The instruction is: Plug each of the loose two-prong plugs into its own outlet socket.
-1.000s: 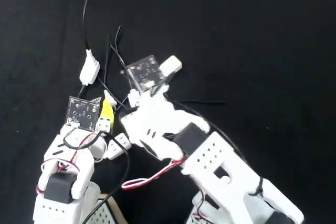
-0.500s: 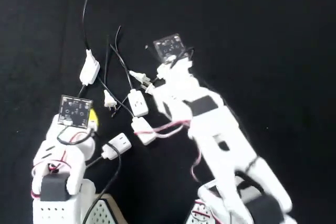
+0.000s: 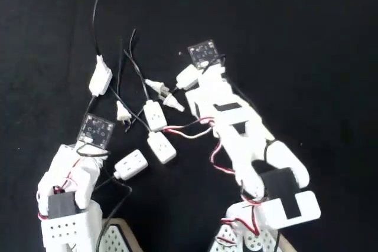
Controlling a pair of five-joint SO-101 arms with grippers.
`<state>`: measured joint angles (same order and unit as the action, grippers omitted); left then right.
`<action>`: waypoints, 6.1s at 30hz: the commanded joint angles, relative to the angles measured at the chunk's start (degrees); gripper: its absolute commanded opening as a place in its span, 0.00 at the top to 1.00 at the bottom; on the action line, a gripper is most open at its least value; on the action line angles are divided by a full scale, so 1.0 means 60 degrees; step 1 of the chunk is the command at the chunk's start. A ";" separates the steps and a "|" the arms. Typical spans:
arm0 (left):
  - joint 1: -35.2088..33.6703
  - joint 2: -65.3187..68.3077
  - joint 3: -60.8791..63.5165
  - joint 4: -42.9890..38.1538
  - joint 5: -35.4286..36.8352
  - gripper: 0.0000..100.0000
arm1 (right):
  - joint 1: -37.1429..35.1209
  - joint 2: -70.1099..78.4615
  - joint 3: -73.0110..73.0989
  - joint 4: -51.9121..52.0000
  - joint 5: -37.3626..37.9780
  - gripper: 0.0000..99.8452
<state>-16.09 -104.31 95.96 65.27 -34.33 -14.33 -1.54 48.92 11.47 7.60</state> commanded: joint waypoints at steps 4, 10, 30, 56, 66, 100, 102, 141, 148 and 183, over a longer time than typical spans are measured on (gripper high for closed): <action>-0.0125 -0.0044 0.0081 0.0000 -0.0190 0.95 | 0.0015 -0.0007 -0.0007 -0.0190 0.0059 0.95; -0.0125 -0.0044 0.0154 -0.0015 -0.0205 0.95 | 0.0015 -0.0022 -0.0066 0.0147 0.0059 0.92; -0.0154 -0.0044 0.0227 -0.0264 -0.0190 0.95 | 0.0059 -0.0051 -0.1238 0.2447 -0.0015 0.91; -0.0168 -0.0044 0.0227 -0.0234 -0.0205 0.95 | 0.0059 0.0007 -0.1722 0.3165 -0.0015 0.91; -0.0154 -0.0044 0.0227 -0.0205 -0.0205 0.95 | 0.0322 0.0388 -0.1810 0.3165 0.0029 0.91; -0.0212 -0.0044 0.0227 -0.0278 -0.0205 0.95 | -0.2535 -0.4418 0.0359 0.4806 -0.1011 0.99; -0.0212 -0.0044 0.0227 -0.0278 -0.0205 0.95 | -0.3179 -0.4637 0.0637 0.4806 -0.1465 0.99; -0.0212 -0.0044 0.0227 -0.0278 -0.0205 0.95 | -0.6344 -0.4681 0.2147 0.3839 -0.3971 0.99; -0.0212 -0.0044 0.0227 -0.0264 -0.0205 0.95 | -0.6286 -0.3758 0.2352 0.2652 -0.3912 0.99; -0.0095 -0.0044 0.0198 -0.0249 -0.0190 0.95 | -0.5832 -0.3260 0.1839 0.4088 -0.4044 0.98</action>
<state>-16.62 -104.31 96.22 64.66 -35.30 -49.67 -21.41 59.74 36.88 -16.84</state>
